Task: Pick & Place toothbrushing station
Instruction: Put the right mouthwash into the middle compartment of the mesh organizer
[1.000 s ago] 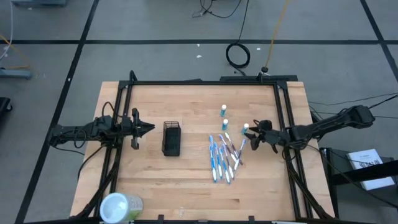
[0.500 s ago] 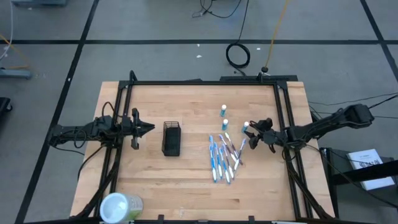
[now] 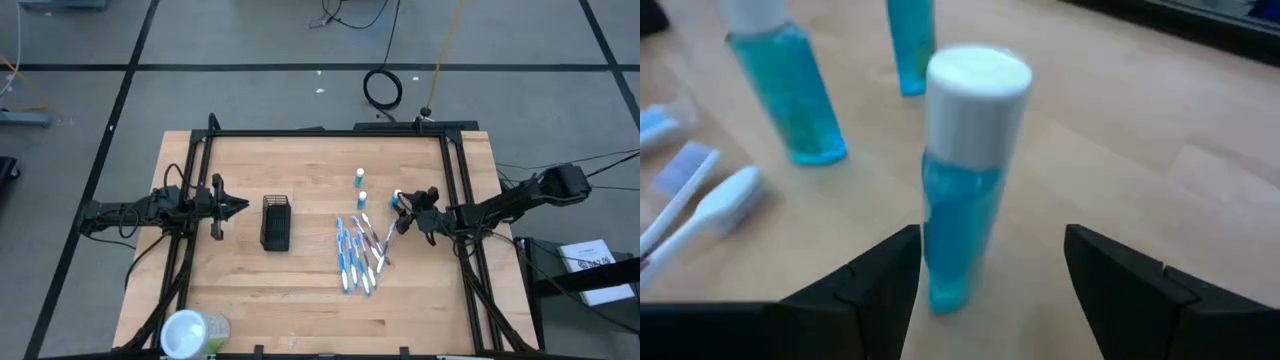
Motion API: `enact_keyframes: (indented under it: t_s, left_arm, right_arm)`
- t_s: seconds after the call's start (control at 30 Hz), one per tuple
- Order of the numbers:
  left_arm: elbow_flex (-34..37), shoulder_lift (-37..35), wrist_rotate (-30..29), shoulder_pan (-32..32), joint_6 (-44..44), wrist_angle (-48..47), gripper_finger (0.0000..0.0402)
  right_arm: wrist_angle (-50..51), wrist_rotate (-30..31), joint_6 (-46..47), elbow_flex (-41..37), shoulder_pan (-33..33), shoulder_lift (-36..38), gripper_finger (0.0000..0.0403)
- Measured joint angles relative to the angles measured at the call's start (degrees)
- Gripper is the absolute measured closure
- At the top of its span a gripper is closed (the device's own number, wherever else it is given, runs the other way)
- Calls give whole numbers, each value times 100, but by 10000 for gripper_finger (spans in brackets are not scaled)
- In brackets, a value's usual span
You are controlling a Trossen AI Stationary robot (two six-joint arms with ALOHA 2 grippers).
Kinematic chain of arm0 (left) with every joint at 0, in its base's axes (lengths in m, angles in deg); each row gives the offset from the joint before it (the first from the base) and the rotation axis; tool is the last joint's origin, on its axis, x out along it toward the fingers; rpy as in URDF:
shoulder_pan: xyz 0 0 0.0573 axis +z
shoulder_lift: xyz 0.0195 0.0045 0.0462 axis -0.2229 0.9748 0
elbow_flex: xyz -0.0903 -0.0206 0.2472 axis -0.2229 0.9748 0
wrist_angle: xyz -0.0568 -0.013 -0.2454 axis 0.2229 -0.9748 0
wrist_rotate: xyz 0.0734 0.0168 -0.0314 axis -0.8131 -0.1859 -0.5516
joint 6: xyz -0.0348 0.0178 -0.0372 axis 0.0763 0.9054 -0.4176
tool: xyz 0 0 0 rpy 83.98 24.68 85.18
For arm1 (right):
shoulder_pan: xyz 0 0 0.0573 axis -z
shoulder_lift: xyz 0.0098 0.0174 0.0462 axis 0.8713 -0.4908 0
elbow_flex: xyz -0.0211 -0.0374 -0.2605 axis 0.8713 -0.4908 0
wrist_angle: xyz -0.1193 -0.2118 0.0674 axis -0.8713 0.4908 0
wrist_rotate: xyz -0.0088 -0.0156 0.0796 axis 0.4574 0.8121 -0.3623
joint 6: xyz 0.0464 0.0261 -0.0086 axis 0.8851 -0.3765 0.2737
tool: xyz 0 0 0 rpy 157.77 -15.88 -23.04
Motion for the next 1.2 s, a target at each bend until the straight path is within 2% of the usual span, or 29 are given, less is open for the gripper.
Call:
enact_keyframes:
  t_s: [0.33, 0.63, 0.97, 1.1, 1.2]
  left_arm:
    - [-2, 0, 1, 1, 0, 0, 360]
    - [0, -2, 0, 0, 0, 0, 360]
    - [0, 0, 0, 0, 0, 0, 360]
    - [-1, -1, 0, 0, 0, 0, 360]
    - [0, -1, 0, 0, 0, 0, 360]
  right_arm:
    - [-1065, -16, -847, 14, 103, -422, 163]
    - [-1097, -29, -689, 18, 341, -584, 173]
    - [-1165, -42, -692, 23, 338, -584, 268]
    - [-1532, -49, -943, 23, 334, -584, 310]
    - [-1989, -66, -1321, 23, 334, -582, 328]
